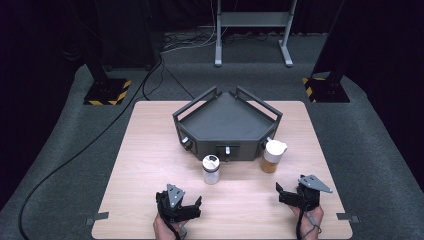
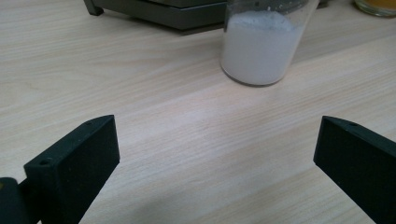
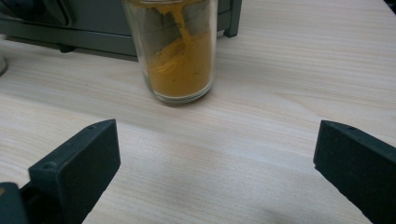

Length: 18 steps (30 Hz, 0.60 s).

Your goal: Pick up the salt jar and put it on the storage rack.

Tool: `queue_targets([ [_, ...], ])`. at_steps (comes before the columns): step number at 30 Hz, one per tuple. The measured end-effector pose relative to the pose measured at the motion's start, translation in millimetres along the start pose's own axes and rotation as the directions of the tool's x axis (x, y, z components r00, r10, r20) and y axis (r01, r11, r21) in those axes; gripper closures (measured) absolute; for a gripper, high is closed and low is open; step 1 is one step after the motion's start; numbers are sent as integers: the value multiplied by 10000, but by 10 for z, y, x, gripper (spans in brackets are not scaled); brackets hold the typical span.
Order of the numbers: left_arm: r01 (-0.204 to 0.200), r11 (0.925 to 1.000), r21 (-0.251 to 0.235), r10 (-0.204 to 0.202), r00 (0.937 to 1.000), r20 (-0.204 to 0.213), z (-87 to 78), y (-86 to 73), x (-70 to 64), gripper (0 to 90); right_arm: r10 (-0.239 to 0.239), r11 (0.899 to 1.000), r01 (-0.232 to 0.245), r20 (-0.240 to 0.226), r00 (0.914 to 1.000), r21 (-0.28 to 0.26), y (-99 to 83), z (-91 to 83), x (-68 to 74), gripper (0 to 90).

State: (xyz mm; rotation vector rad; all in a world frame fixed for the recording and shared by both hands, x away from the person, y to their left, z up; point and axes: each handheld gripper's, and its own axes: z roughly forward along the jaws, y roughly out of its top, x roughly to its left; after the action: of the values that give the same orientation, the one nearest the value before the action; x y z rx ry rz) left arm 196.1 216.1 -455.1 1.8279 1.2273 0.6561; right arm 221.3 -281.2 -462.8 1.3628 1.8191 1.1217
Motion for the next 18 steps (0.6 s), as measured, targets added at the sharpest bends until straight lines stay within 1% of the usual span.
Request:
queue_targets([
  [1, 0, 10000, 0, 0, 10000, 0, 0, 0, 0, 2, 0, 10000, 0, 0, 10000, 0, 0, 0, 0, 0],
  [3, 61, 9999, 92, -61, 10000, 24, 29, 18, -14, 2, -79, 9997, 82, -133, 9999, 211, 39, 23, -16, 0],
  [5, 178, 9998, 113, -179, 9998, 103, 47, 31, -11, 2, -125, 9996, 130, -212, 9997, 233, 43, 24, -23, 0],
  [7, 207, 9997, 122, -208, 9997, 85, 63, 43, -25, 2, -125, 9997, 130, -227, 9997, 227, 42, 24, -27, 0],
  [9, 198, 9997, 166, -201, 9997, 156, 92, 71, -39, 2, -155, 9993, 166, -321, 9994, 339, 63, 36, -38, 0],
  [11, 341, 9993, 127, -343, 9993, 176, 125, 88, -55, 2, -227, 9988, 242, -378, 9990, 416, 78, 46, -40, 0],
  [12, 482, 9988, 5, -482, 9984, 283, 140, 78, -46, 2, -245, 9986, 263, -403, 9989, 454, 85, 50, -44, 0],
  [15, 535, 9986, -31, -533, 9980, 345, 184, 110, -57, 2, -163, 9988, 181, -424, 9990, 446, 84, 49, -54, 0],
  [18, 474, 9989, 17, -474, 9981, 385, 228, 157, -80, 2, -36, 9993, 52, -433, 9991, 363, 70, 45, -69, 0],
])
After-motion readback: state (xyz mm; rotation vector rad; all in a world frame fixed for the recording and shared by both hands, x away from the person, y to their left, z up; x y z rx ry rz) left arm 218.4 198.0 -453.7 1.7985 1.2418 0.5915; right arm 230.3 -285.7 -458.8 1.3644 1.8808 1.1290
